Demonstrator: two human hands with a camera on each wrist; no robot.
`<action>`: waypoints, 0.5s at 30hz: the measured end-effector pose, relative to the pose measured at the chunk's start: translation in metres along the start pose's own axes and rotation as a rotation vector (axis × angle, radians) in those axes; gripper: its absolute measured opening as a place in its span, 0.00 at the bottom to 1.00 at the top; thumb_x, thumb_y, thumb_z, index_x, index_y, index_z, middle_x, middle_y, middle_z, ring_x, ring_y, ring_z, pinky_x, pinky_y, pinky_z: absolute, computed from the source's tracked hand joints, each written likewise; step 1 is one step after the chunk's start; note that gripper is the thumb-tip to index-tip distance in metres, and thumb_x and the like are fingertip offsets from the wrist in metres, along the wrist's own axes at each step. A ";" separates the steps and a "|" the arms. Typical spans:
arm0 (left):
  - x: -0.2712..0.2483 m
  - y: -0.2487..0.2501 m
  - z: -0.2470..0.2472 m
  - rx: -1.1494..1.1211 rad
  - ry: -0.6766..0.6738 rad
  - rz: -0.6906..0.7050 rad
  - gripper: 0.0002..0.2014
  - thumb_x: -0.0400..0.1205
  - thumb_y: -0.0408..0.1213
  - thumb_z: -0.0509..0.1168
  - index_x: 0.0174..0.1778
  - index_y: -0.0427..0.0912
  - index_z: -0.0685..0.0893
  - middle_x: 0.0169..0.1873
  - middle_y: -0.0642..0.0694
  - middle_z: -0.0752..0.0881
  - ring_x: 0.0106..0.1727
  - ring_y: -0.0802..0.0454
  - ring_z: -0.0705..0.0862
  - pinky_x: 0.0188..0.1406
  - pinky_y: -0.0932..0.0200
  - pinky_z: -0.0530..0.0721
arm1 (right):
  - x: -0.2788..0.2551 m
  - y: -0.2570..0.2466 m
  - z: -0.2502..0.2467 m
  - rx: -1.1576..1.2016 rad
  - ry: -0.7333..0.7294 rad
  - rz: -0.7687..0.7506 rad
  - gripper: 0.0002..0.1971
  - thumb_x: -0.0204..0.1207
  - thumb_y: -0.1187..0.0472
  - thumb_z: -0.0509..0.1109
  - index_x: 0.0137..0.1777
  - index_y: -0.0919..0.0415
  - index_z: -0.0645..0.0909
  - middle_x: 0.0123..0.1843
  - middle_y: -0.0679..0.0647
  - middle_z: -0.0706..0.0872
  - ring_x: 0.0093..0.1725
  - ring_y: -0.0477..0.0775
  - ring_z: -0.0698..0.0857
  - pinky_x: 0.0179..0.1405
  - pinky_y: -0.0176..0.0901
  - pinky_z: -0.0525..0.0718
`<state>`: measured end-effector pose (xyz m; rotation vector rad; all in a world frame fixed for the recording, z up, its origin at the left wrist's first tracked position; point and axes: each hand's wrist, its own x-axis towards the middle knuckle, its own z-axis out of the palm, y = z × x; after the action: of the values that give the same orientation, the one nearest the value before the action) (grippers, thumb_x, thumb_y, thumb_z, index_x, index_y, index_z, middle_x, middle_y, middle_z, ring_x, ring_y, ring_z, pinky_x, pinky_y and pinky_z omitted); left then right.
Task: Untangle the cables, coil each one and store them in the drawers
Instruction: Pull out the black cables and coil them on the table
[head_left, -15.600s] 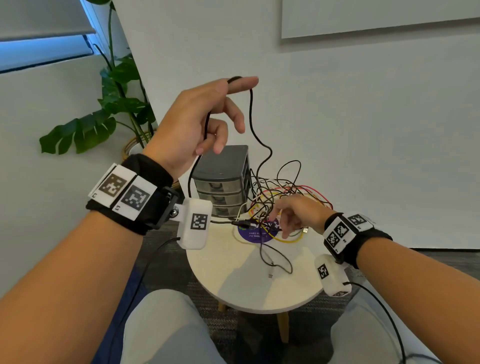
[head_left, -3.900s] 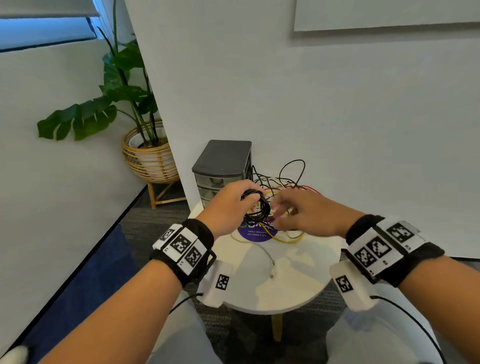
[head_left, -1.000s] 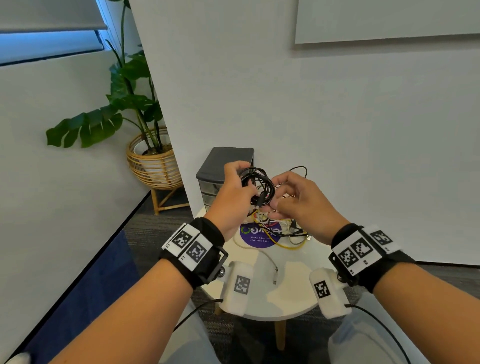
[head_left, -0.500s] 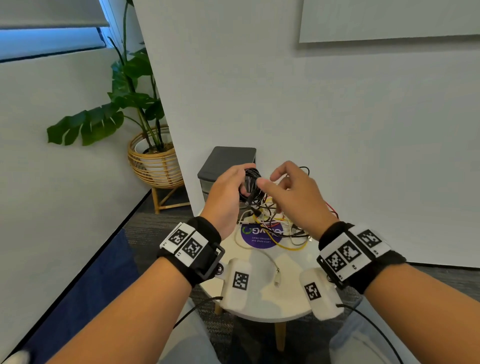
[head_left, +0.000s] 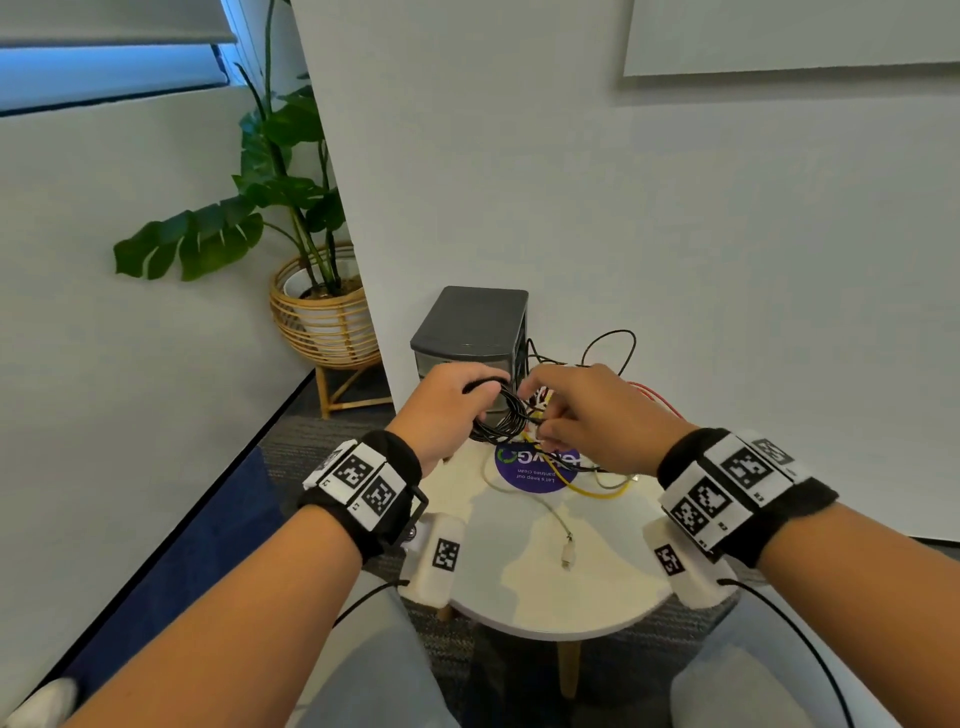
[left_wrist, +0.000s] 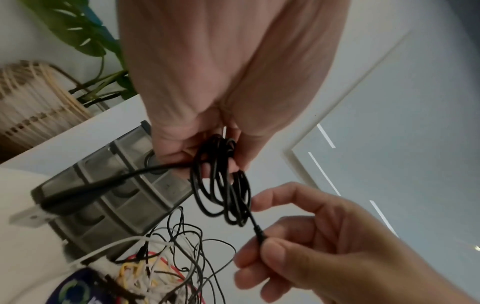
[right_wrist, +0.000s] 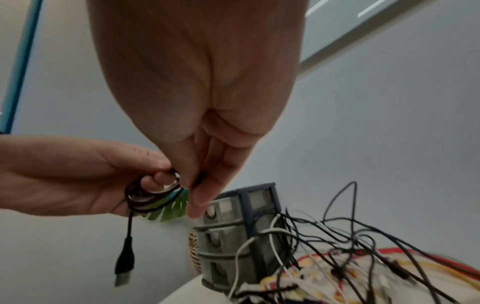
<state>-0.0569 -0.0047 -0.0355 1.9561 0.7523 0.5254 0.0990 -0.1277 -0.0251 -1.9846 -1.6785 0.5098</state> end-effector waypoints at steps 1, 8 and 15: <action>0.000 -0.002 0.000 -0.007 0.015 -0.009 0.14 0.91 0.35 0.61 0.68 0.48 0.88 0.38 0.53 0.85 0.39 0.57 0.81 0.49 0.50 0.87 | -0.002 0.003 0.002 -0.004 0.010 -0.022 0.14 0.83 0.67 0.70 0.63 0.49 0.78 0.39 0.47 0.92 0.38 0.40 0.90 0.43 0.36 0.83; -0.005 -0.014 0.014 -0.012 0.043 0.017 0.12 0.88 0.41 0.64 0.62 0.59 0.90 0.40 0.45 0.89 0.41 0.37 0.86 0.43 0.30 0.89 | -0.002 0.022 0.010 0.282 -0.066 0.104 0.14 0.79 0.65 0.76 0.60 0.50 0.79 0.41 0.50 0.93 0.38 0.44 0.89 0.46 0.49 0.89; -0.001 -0.014 0.006 -0.039 -0.040 0.058 0.15 0.88 0.38 0.68 0.69 0.56 0.88 0.48 0.46 0.93 0.47 0.48 0.91 0.55 0.37 0.91 | 0.018 0.011 0.016 0.351 0.121 0.134 0.11 0.79 0.58 0.78 0.58 0.51 0.81 0.48 0.51 0.91 0.45 0.49 0.91 0.44 0.44 0.90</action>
<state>-0.0577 -0.0040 -0.0511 1.9513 0.6576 0.5304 0.1021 -0.1095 -0.0444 -1.8342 -1.2885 0.6676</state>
